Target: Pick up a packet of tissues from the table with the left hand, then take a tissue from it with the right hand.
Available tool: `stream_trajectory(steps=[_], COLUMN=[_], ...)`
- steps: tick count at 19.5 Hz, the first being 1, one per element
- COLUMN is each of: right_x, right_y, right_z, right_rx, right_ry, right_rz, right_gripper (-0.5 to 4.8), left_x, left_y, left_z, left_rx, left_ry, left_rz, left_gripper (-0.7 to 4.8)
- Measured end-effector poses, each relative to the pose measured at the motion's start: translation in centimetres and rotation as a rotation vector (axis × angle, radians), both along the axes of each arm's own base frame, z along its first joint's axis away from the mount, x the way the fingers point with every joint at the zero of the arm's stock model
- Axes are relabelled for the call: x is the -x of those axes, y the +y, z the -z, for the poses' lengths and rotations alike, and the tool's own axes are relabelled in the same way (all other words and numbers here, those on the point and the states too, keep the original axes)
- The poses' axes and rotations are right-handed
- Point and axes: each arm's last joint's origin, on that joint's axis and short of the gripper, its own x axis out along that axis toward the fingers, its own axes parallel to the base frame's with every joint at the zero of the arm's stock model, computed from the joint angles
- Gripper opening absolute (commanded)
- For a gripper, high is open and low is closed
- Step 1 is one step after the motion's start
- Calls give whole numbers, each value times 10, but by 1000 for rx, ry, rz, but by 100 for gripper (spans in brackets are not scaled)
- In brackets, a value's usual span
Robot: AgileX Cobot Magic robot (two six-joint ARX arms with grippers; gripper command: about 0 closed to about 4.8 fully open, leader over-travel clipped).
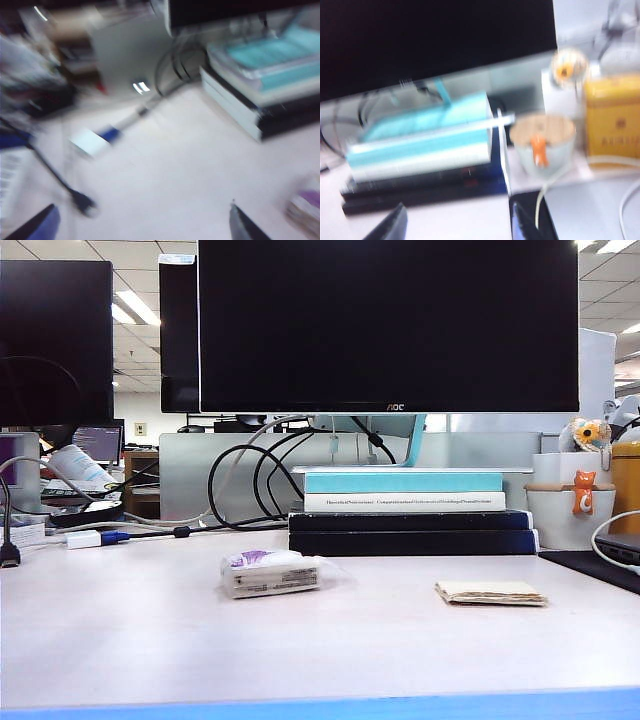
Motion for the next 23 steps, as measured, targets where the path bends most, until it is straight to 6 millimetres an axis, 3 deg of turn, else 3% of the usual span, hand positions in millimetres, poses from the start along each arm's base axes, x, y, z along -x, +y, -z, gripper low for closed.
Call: stream_trajectory(steps=[1,3,5,6,8,9,11,12,14,16,23], right_x=[1,6,11,13,17,17,19,20,19,19,21], right_y=[0,-2,-3,-4,-5,-5,-6,-6,-6,-6,-6], right_z=[0,8,16,13,18,20,21,23,28,35,45], right_rx=[-2,61,74,73,124,153,192,199,206,206,217], right_ry=[-14,-33,-43,-63,-22,-6,3,20,73,143,246], right_rz=[0,7,16,30,58,62,68,73,70,63,51], right_gripper=[197,197,196,172,55,27,6,-2,-1,-1,9], left_x=[9,29,36,40,45,47,52,52,52,52,51], left_y=[-1,-4,-5,-4,-4,-4,-4,-4,-4,-5,-4], left_z=[0,9,12,22,39,40,45,51,58,60,59], left_rx=[0,1,2,0,0,4,9,7,-1,-21,-79], left_ry=[-48,-133,-166,-147,-78,-78,-75,-37,10,18,-6], left_rz=[-40,-112,-130,-133,-137,-138,-141,-142,-131,-108,-105], left_gripper=[434,434,434,434,424,394,159,79,16,-6,-6])
